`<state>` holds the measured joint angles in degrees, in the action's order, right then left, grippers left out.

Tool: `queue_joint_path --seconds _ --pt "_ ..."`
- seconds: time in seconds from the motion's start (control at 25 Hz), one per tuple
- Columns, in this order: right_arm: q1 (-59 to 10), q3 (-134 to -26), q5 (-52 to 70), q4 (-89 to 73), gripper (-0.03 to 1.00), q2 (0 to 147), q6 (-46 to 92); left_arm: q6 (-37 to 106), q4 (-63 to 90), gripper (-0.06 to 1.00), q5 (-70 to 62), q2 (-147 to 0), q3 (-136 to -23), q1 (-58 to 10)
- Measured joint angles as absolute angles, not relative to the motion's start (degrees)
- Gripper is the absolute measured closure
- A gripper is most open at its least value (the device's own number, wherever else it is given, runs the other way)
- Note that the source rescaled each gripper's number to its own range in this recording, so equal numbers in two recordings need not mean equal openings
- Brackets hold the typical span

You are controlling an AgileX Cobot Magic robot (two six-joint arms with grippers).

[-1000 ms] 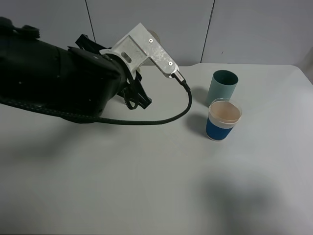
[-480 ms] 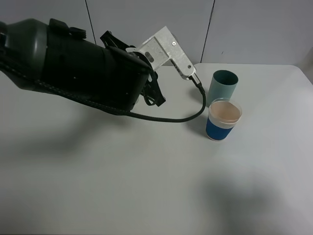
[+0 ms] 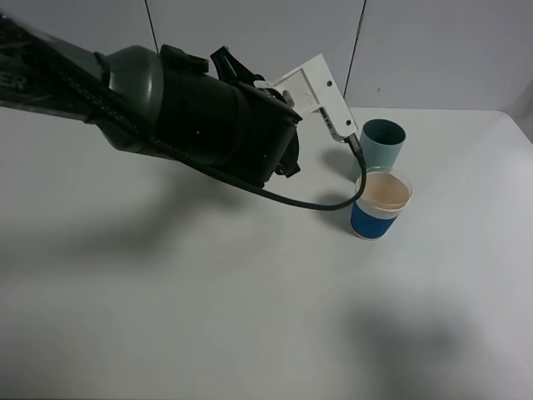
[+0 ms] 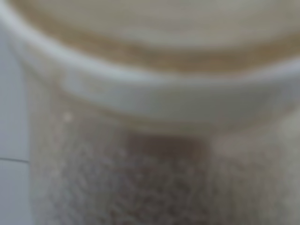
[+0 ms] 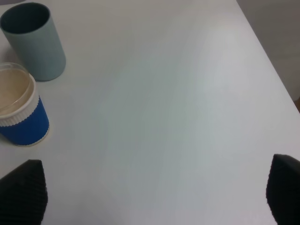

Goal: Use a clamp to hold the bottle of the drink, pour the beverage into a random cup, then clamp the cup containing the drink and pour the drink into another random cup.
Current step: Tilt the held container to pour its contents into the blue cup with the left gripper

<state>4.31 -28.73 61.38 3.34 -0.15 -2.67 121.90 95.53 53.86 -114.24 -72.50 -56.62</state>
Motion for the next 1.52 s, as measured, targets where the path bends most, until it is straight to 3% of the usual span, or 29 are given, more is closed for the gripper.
queue_joint_path --seconds 1.52 --pt "4.31 -28.73 61.38 3.38 0.17 -0.15 -2.67 134.18 86.06 0.92 54.45 -126.65 -85.83 -61.88"
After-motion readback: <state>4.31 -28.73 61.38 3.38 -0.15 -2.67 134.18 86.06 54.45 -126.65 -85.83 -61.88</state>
